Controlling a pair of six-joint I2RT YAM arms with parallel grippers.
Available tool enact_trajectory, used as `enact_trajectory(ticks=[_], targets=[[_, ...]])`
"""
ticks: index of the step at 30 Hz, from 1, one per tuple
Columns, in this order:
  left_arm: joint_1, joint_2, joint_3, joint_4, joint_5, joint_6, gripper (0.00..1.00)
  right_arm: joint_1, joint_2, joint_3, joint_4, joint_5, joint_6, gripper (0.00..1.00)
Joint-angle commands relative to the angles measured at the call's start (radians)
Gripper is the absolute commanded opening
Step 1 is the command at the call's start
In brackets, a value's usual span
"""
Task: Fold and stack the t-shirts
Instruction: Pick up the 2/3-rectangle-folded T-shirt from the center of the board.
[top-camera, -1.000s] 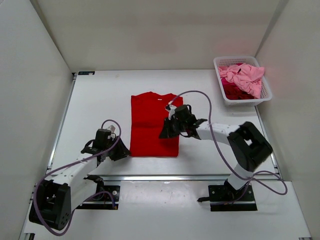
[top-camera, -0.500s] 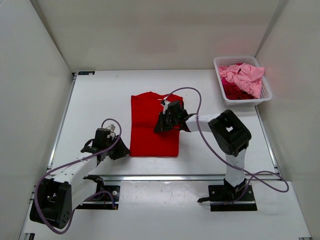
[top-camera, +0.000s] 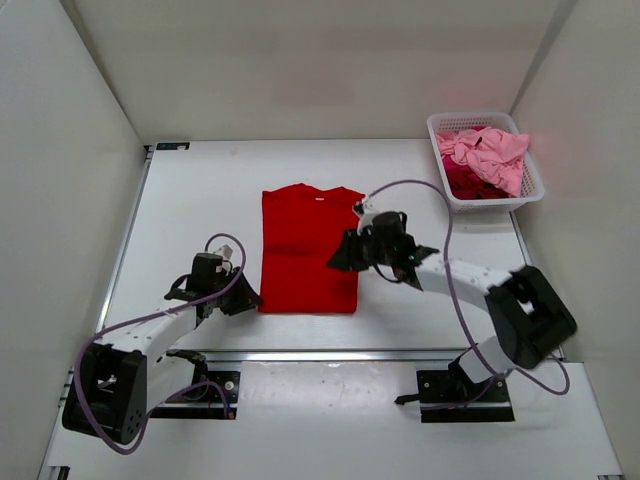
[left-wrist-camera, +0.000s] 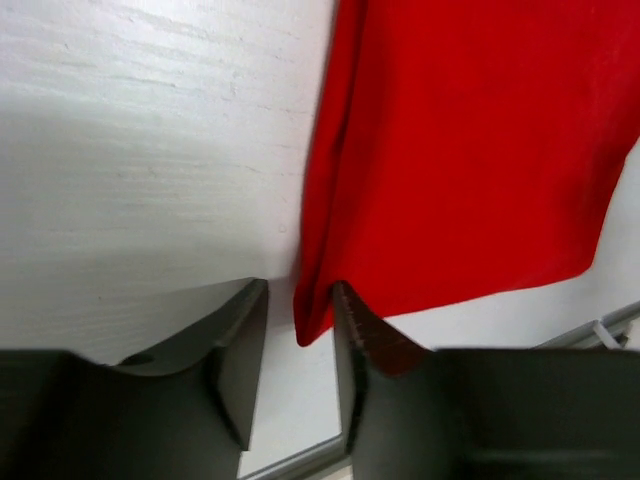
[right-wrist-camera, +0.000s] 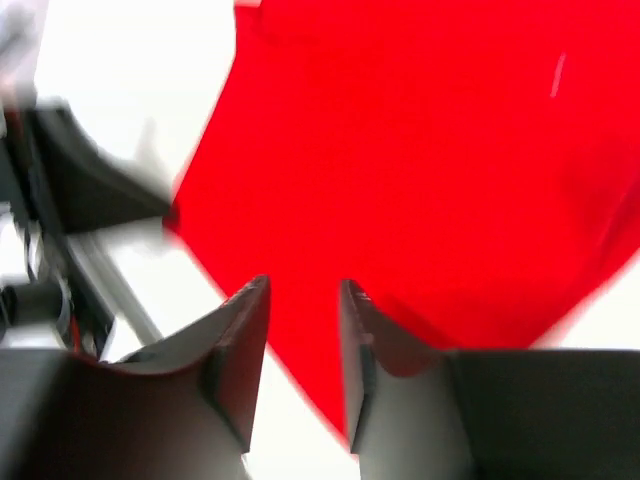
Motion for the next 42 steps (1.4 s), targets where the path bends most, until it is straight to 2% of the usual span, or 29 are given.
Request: enact_trajectory(ticks=[1,3,6,13,16,22,26,28,29,31,32,34,38,40,42], targets=[[-0.003,0.038,-0.006,-0.018,-0.043,0.028,0.41,0.034,-0.172,-0.186,0.006,0.065,-0.009,0.33],[-0.002,0.044,-0.002,-0.016,-0.049,0.023,0.4,0.045,-0.27,-0.32,-0.005,0.092,-0.002,0.41],[-0.016,0.044,-0.005,-0.007,-0.052,0.019,0.38,0.031,-0.33,-0.43,-0.011,0.089,0.011,0.45],[-0.036,0.05,-0.025,-0.002,-0.049,0.013,0.4,-0.007,-0.296,-0.487,0.064,0.033,0.051,0.53],[-0.034,0.038,-0.028,-0.014,-0.066,0.019,0.37,0.002,-0.284,-0.487,0.081,0.034,0.067,0.53],[-0.054,0.027,-0.051,-0.013,-0.066,0.014,0.32,0.042,-0.299,-0.532,0.121,0.039,0.122,0.44],[-0.065,0.038,-0.053,-0.001,-0.063,-0.001,0.28,0.048,-0.247,-0.508,0.136,0.02,0.13,0.38],[-0.069,0.036,-0.049,-0.001,-0.06,0.0,0.21,0.052,-0.23,-0.498,0.131,0.031,0.13,0.3],[-0.066,0.035,-0.048,-0.005,-0.058,0.008,0.19,0.051,-0.235,-0.501,0.135,0.027,0.133,0.24],[-0.065,0.021,-0.045,-0.027,-0.064,0.013,0.08,0.048,-0.244,-0.513,0.141,0.026,0.134,0.13],[-0.066,0.006,-0.042,-0.036,-0.066,0.019,0.06,0.055,-0.243,-0.514,0.132,0.036,0.139,0.1],[-0.089,-0.014,-0.031,-0.089,-0.079,0.032,0.0,0.065,-0.295,-0.523,0.097,0.049,0.136,0.05],[-0.137,-0.151,-0.014,-0.232,-0.052,0.031,0.0,0.146,-0.413,-0.547,-0.018,0.103,0.154,0.01],[-0.17,-0.224,0.05,-0.313,-0.061,0.019,0.0,0.183,-0.511,-0.54,-0.092,0.138,0.153,0.0],[-0.145,-0.278,0.104,-0.394,-0.046,0.031,0.0,0.194,-0.569,-0.503,-0.184,0.16,0.142,0.0]])
